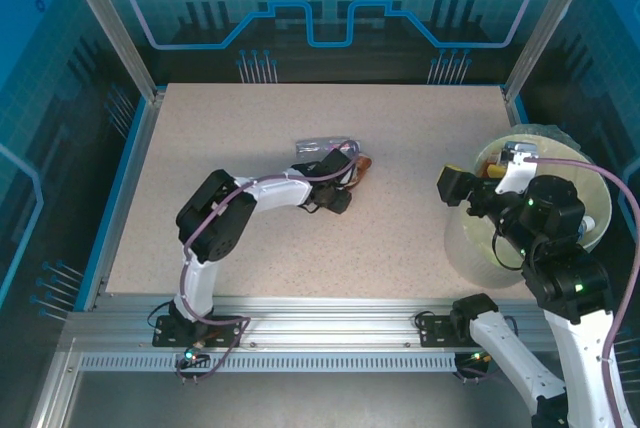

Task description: Put the plastic bottles in the bin

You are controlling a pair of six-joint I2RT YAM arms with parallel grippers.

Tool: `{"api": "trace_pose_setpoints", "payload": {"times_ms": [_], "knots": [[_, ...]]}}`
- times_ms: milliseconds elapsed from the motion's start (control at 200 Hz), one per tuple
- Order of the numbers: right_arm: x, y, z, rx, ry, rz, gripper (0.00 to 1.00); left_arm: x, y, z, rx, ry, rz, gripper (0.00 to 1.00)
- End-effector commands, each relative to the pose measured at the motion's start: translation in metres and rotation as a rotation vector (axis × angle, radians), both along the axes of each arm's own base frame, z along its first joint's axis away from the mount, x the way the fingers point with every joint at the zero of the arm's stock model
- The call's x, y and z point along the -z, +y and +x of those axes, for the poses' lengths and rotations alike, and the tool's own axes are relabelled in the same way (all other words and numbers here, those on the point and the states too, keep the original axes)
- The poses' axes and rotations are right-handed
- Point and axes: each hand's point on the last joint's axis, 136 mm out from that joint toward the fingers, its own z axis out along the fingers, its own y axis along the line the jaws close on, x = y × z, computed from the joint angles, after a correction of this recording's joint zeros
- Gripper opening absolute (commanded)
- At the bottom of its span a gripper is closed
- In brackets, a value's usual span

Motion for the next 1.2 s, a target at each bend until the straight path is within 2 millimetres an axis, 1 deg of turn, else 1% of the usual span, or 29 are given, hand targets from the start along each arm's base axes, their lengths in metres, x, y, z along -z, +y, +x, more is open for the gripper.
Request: {"api": "trace_pose_setpoints", "payload": {"times_ms": [0,200,415,665,810,905,970,1070,1196], "knots": [[0.002,0.012,0.002,-0.059,-0.002,0.007,1.0,-0.036,-0.013,-0.002,0.015,-0.061,-0.121,0.33],[-0.001,0.032,0.002,-0.174,-0.018,0.039,1.0,-0.079,-0.024,-0.008,0.031,-0.116,-0.263,0.31],[-0.003,0.038,0.004,-0.198,-0.03,0.065,1.0,-0.13,-0.039,-0.024,0.104,-0.128,-0.435,0.31],[0.005,0.049,0.017,-0.224,0.022,0.12,1.0,-0.197,-0.052,-0.046,0.18,-0.163,-0.654,0.31],[0.012,0.064,0.028,-0.274,0.07,0.181,1.0,-0.233,-0.063,-0.068,0.294,-0.153,-0.777,0.31],[0.016,0.064,0.041,-0.228,0.097,0.231,1.0,-0.251,-0.068,-0.078,0.343,-0.145,-0.841,0.3],[0.013,0.072,0.046,-0.264,0.083,0.275,1.0,-0.263,-0.07,-0.083,0.37,-0.143,-0.887,0.3],[0.005,0.09,0.051,-0.351,0.073,0.349,1.0,-0.274,-0.075,-0.092,0.408,-0.126,-0.946,0.3],[0.005,0.094,0.063,-0.342,0.087,0.375,1.0,-0.283,-0.081,-0.104,0.461,-0.109,-0.988,0.3]]}}
